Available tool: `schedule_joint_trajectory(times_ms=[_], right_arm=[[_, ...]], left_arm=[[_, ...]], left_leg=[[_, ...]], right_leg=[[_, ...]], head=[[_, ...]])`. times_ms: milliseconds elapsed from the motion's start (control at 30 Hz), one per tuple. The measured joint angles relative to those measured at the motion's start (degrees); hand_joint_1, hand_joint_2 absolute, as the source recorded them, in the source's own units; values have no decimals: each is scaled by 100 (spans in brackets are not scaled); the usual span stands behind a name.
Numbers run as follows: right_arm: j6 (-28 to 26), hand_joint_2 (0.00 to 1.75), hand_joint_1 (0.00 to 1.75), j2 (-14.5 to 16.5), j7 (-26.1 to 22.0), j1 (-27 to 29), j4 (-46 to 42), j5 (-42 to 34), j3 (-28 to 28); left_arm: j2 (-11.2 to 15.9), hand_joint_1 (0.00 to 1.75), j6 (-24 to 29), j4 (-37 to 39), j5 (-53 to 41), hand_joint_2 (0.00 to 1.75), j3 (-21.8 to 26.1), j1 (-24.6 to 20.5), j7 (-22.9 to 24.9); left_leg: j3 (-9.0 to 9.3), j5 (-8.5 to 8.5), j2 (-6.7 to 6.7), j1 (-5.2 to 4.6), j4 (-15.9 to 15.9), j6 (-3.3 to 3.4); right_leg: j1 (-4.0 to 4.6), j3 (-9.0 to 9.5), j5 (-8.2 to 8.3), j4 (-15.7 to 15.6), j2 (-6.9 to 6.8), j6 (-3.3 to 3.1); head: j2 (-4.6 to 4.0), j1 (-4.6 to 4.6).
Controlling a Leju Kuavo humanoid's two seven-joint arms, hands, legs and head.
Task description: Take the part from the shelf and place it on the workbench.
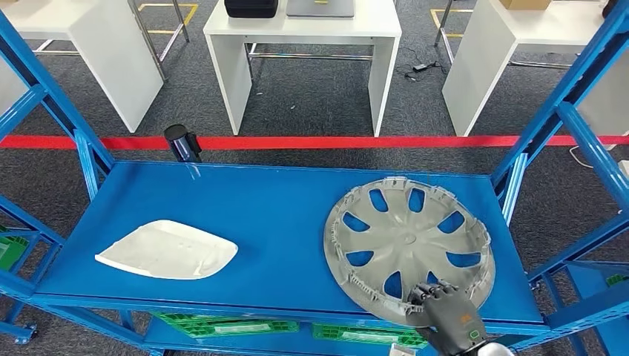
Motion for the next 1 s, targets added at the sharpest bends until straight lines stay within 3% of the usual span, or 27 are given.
schedule_joint_trajectory(times_ms=[200, 500, 1000], right_arm=[[-738, 175, 175, 155, -262, -12, -268, 80, -268], [-2101, 175, 175, 354, -618, 342, -895, -180, -681], [-2072, 175, 175, 1588, -1352, 456, -1121, -1405, -1365]], left_arm=[[0, 0, 20, 0, 1, 0, 51, 9, -109], [3, 0, -177, 0, -4, 0, 101, 15, -640], [24, 0, -341, 0, -86, 0, 103, 20, -794]], left_leg=[[-13, 18, -4, 0, 1, 6], [-46, 17, -7, 0, 0, 5], [-51, 19, -7, 1, -1, 2]], right_leg=[[0, -14, 11, 0, -8, 5], [1, -46, 9, 1, -7, 4], [2, -52, 8, 2, -7, 3]], head=[[0, -2], [0, -1], [0, -1]])
